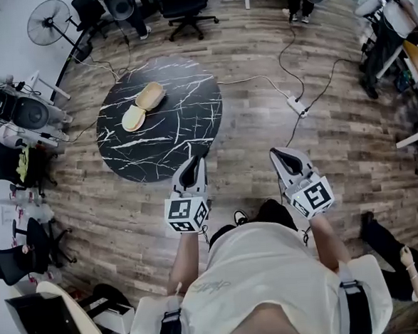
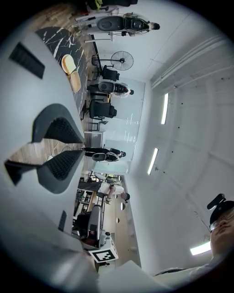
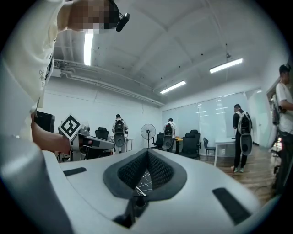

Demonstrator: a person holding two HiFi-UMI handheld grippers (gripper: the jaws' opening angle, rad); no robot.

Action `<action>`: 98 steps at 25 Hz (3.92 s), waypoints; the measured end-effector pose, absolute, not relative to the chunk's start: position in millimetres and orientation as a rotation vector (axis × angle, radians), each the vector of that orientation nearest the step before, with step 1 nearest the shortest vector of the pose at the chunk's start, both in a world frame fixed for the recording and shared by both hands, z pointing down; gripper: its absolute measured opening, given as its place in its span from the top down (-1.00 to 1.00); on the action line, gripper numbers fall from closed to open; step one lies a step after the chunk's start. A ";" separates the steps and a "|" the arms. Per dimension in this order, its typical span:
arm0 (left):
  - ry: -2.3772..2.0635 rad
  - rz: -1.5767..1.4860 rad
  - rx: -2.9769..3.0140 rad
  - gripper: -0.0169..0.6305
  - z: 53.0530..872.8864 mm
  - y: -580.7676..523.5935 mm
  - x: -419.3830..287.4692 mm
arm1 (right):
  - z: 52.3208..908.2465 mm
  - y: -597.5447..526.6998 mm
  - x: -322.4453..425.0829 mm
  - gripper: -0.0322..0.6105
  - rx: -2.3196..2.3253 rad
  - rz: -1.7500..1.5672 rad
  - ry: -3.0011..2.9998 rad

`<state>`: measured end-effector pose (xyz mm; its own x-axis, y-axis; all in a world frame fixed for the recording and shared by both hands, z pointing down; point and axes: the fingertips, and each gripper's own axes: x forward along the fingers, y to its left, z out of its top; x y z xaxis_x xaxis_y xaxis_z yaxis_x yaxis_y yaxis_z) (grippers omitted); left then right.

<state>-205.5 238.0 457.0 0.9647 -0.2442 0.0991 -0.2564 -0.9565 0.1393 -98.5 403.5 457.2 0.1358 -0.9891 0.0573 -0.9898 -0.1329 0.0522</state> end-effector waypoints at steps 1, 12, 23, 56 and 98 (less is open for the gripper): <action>-0.376 0.128 2.961 0.79 458.4 236.4 -204.7 | 457.3 401.5 -98.8 0.88 2.307 0.014 -2.017; -0.360 0.176 2.941 0.55 464.8 219.7 -184.4 | 460.9 385.3 -81.8 0.88 2.317 0.054 -2.018; -0.423 0.255 2.935 0.55 470.8 173.9 -101.2 | 471.8 323.7 4.1 0.88 2.250 0.092 -2.123; -0.779 0.306 2.839 0.55 498.2 0.0 5.0 | 477.2 130.2 134.6 0.88 1.944 0.081 -2.328; -1.721 0.218 2.197 0.55 497.7 -122.5 -81.3 | 484.2 -123.7 98.4 0.88 0.888 0.073 -2.906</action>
<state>-81.3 -122.5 497.7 0.2541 -0.9109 0.3251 -0.9632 -0.2078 0.1705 98.4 -123.7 484.2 -0.8246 -0.5546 0.1115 -0.5595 0.8287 -0.0160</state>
